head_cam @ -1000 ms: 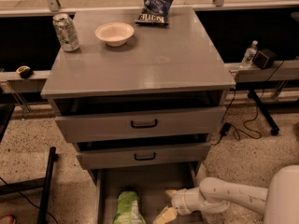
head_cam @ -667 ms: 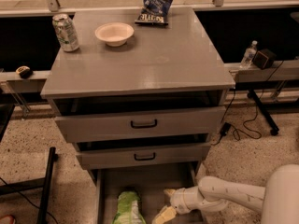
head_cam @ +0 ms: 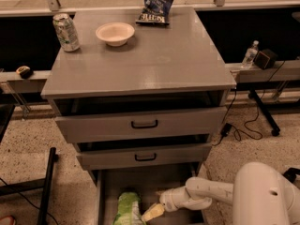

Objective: Pick green rice chip bag from bottom drawer and place on counter

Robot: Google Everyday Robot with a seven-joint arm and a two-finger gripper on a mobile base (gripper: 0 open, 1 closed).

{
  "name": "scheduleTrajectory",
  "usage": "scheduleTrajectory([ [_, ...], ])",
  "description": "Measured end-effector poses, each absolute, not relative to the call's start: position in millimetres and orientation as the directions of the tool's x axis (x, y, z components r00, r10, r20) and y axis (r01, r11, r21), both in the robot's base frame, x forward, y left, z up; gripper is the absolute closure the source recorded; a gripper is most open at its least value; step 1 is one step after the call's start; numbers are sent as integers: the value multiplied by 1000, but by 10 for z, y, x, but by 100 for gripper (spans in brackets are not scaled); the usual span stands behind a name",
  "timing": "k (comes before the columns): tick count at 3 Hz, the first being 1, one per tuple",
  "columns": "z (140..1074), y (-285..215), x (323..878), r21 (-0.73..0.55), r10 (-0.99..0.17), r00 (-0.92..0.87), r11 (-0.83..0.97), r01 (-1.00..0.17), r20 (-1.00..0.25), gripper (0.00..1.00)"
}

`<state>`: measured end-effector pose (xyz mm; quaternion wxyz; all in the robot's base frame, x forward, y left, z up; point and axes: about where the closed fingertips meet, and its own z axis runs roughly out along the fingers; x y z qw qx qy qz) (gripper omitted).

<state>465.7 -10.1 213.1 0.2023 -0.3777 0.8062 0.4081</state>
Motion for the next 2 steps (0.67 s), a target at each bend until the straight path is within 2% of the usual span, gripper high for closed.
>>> scheduleTrajectory([
  [2,1740,81,4655,529,-436,-690,444,-723,-578,0],
])
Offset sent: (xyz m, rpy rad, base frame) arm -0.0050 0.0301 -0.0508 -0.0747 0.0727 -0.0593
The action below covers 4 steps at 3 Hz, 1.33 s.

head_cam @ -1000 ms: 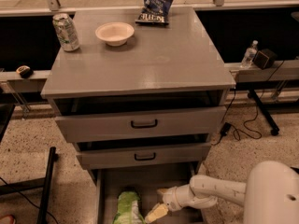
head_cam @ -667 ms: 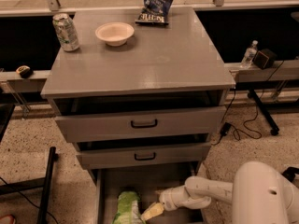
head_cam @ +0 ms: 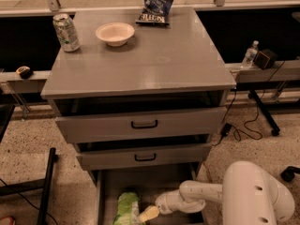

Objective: Pick green rice chip bag from bottom drawer and place on counter

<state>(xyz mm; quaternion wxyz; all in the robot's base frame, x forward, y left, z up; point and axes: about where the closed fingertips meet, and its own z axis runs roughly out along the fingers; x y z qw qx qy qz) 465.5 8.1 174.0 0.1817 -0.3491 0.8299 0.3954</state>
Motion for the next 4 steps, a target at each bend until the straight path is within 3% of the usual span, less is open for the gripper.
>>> scheduleTrajectory([
  [3,1414,585,4445,591,-467,-711,401,-700,-526,0],
  [4,1432,595,4445,594,-466,-712,399,-699,-525,18],
])
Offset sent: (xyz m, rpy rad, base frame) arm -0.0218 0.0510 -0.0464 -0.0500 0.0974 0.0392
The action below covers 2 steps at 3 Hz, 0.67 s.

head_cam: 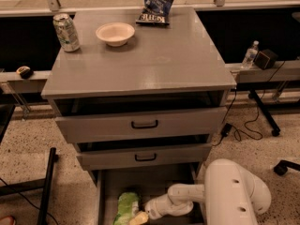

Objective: Pick green rice chip bag from bottom drawer and place on counter

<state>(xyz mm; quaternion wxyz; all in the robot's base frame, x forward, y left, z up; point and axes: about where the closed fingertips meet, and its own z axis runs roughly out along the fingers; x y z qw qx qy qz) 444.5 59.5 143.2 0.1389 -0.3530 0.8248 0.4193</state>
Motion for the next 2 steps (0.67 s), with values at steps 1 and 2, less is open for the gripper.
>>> scheduleTrajectory([
  [1,1414,683,4436,617,-461,-707,358,-701,-536,41],
  [2,1425,772,4424,640,-452,-696,299,-708,-558,64],
])
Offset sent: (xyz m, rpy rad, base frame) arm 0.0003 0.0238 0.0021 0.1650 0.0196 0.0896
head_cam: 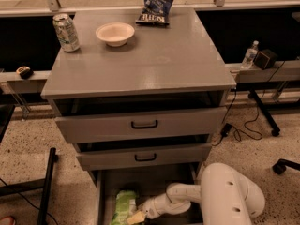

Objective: Pick green rice chip bag from bottom drawer and place on counter

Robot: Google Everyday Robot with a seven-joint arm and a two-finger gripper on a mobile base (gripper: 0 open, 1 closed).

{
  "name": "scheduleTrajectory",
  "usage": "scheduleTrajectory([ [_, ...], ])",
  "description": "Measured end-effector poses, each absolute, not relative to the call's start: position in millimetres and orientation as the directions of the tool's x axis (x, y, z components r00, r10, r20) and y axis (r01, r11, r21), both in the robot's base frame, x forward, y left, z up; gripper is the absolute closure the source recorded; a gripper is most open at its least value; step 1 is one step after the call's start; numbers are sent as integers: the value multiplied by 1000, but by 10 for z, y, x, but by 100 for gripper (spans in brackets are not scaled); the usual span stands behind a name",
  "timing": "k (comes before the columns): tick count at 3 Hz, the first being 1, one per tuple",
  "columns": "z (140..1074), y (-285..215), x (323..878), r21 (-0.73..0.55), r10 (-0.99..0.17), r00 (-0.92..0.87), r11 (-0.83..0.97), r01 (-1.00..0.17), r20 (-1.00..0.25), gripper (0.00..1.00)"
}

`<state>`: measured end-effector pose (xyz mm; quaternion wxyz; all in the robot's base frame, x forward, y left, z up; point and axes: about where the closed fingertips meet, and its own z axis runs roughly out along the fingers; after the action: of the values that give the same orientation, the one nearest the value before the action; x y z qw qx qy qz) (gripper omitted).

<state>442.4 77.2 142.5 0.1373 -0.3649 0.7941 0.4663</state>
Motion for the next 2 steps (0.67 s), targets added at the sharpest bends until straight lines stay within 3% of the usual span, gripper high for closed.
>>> scheduleTrajectory([
  [1,1542,766,4449,639,-400,-653,190,-745,-643,87],
  [2,1946,629,4404,566,-309,-553,54,-822,-774,100],
])
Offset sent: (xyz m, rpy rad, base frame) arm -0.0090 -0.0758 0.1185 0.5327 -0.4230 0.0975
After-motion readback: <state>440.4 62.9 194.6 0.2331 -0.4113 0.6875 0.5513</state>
